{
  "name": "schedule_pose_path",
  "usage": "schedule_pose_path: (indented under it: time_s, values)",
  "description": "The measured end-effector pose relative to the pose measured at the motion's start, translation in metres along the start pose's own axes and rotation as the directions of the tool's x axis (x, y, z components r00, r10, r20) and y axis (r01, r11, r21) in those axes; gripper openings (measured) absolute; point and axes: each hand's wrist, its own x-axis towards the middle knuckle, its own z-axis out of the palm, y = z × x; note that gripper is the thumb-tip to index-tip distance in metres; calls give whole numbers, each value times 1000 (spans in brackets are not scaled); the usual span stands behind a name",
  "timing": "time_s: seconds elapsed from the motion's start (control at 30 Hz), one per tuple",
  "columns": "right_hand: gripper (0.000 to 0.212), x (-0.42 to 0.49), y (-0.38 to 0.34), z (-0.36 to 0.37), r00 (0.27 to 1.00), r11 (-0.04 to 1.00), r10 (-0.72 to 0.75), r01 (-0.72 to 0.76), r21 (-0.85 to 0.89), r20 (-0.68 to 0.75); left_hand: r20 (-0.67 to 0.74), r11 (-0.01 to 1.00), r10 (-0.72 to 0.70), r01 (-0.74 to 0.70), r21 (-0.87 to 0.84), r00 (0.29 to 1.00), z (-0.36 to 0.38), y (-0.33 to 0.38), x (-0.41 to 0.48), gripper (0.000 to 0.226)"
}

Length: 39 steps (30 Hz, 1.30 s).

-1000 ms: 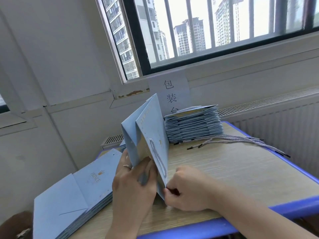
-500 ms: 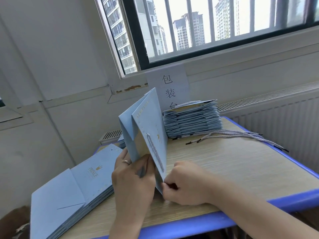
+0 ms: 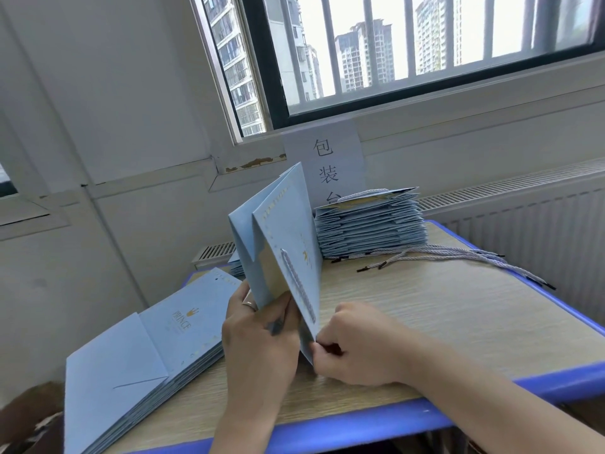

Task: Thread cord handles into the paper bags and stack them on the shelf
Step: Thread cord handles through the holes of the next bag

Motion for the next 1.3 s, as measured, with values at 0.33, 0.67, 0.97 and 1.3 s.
schedule_pose_path:
  time_s: [0.33, 0.67, 0.97, 1.3]
  values:
    - [48, 0, 2, 1, 1000, 999, -12, 12, 36, -5, 30, 996, -58, 60, -59, 998, 1, 2, 0, 36]
    - [49, -1, -1, -2, 1000, 999, -7, 6, 48, 27, 47, 993, -84, 88, -79, 995, -3, 3, 2, 44]
    - [48, -1, -1, -3, 999, 998, -10, 7, 66, 35, 86, 999, -40, 43, -33, 996, -2, 1, -3, 39]
    - [48, -1, 0, -3, 998, 999, -2, 0, 50, 59, -120, 993, 110, -115, -34, 987, -19, 5, -19, 16]
